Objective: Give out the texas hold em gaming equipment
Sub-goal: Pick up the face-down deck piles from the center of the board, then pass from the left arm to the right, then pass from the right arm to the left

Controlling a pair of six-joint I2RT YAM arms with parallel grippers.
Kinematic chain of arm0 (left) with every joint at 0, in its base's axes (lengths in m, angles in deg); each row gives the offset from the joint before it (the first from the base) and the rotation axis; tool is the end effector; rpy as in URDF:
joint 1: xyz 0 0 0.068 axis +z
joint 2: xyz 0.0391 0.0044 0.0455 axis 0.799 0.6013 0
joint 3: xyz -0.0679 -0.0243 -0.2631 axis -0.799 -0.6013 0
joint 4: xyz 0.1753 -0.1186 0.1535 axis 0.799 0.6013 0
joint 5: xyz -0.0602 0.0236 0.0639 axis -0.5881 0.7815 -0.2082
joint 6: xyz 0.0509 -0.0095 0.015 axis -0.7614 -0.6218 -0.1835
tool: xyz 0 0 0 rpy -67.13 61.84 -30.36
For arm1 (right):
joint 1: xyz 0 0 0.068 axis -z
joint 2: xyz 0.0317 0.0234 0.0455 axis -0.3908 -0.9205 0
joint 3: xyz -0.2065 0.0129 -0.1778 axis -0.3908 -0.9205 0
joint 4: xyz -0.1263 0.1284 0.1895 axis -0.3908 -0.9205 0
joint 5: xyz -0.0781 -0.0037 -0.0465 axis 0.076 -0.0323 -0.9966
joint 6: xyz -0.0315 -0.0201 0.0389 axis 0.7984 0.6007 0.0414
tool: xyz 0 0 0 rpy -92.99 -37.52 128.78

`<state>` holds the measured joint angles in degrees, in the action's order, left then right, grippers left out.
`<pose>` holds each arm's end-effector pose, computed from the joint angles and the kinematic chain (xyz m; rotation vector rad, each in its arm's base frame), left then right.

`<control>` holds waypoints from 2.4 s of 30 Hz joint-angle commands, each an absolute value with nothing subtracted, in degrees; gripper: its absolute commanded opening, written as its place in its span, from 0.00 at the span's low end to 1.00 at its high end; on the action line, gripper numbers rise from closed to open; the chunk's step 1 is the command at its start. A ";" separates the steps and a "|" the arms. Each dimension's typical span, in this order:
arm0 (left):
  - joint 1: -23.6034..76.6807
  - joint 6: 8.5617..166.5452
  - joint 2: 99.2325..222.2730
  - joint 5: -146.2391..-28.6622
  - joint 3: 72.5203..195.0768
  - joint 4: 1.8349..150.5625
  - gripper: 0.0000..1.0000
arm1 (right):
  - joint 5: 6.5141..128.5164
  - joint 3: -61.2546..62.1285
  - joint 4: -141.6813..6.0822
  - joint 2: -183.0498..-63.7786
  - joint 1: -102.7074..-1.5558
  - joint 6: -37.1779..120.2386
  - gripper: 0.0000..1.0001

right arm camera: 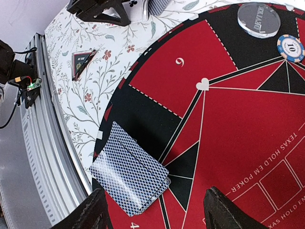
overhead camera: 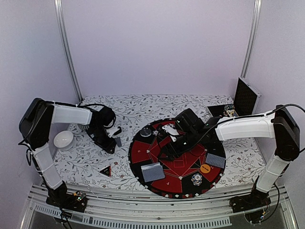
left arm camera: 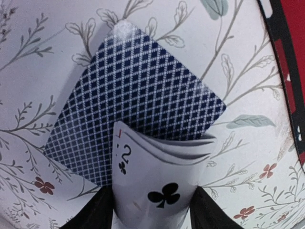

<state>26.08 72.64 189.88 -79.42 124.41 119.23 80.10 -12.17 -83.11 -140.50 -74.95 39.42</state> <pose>0.2878 -0.1467 0.1420 0.7886 2.9123 -0.0453 0.2122 0.2910 0.1993 -1.1041 2.3547 0.8641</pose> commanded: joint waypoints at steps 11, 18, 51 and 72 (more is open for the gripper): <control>24.66 74.09 183.83 -82.62 123.59 120.53 0.45 | 82.05 -10.33 -83.49 -137.18 -74.15 40.03 0.71; 17.55 70.28 175.27 -82.46 123.73 118.03 0.44 | 91.75 -8.57 -75.68 -135.65 -68.73 32.77 0.70; 5.15 64.25 165.87 -82.19 120.60 101.90 0.49 | 113.13 8.62 -48.37 -160.33 -71.96 5.83 0.04; 5.05 70.51 160.79 -118.31 122.37 99.50 0.80 | 113.74 -10.57 -74.97 -130.85 -72.96 68.50 0.02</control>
